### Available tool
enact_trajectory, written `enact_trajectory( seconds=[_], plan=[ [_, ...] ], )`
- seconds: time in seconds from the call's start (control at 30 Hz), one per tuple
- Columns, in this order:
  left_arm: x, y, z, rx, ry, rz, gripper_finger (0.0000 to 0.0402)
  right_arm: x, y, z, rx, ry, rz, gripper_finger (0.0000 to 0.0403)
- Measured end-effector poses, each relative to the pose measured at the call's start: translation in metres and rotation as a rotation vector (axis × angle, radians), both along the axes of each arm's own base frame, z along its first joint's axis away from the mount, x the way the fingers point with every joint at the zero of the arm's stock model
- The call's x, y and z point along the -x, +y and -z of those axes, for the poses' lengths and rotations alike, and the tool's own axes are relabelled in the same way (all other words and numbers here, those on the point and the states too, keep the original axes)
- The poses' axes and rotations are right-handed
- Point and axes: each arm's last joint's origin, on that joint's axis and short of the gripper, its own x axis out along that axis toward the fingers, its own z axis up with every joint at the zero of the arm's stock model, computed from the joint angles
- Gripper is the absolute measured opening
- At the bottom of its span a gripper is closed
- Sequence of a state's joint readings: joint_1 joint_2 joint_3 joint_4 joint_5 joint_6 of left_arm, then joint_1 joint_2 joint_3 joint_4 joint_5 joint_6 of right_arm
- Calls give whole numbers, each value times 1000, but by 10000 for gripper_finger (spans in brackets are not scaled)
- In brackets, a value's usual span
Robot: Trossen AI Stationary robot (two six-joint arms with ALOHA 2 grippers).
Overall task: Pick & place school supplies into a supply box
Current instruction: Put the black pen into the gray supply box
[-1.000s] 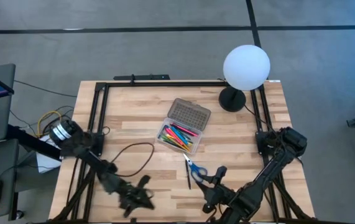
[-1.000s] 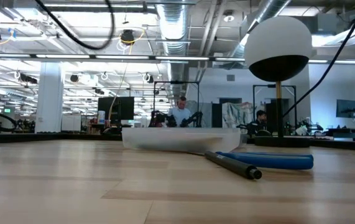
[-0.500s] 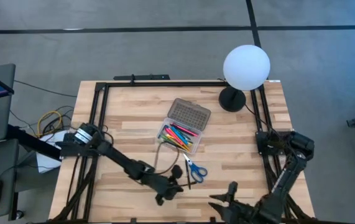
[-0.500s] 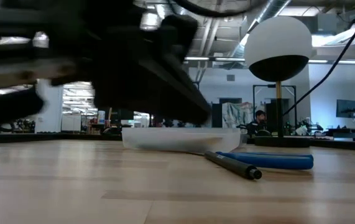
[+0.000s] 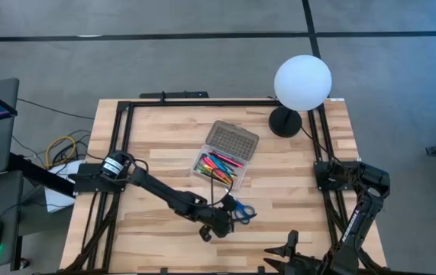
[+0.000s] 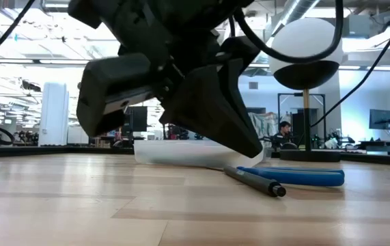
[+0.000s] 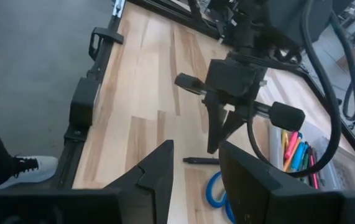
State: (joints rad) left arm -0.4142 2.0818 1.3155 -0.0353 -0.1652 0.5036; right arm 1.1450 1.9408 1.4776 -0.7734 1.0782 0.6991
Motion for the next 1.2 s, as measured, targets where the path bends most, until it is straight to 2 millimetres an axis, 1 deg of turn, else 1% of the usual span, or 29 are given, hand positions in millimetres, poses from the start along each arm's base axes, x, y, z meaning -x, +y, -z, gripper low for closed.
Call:
enact_trajectory(
  seconds=[0.07,0.17,0.43,0.57,0.8,1.03,1.2],
  plan=[
    [0,3,1,-26,9,18,3,-1,0,0,0,2,1,121],
    [-1,8,2,-36,25,12,19,0,0,0,0,3,1,121],
    [-3,12,1,-33,19,11,92,0,0,0,-1,3,0,121],
    [-4,16,2,-41,29,9,117,-1,0,0,-1,3,1,121],
    [-10,32,2,19,54,26,126,-1,0,0,-1,4,1,121],
    [-14,58,5,97,120,-21,126,-1,0,0,-2,5,0,121],
    [-15,63,5,128,129,-13,126,-1,0,0,-2,5,0,121]
  ],
)
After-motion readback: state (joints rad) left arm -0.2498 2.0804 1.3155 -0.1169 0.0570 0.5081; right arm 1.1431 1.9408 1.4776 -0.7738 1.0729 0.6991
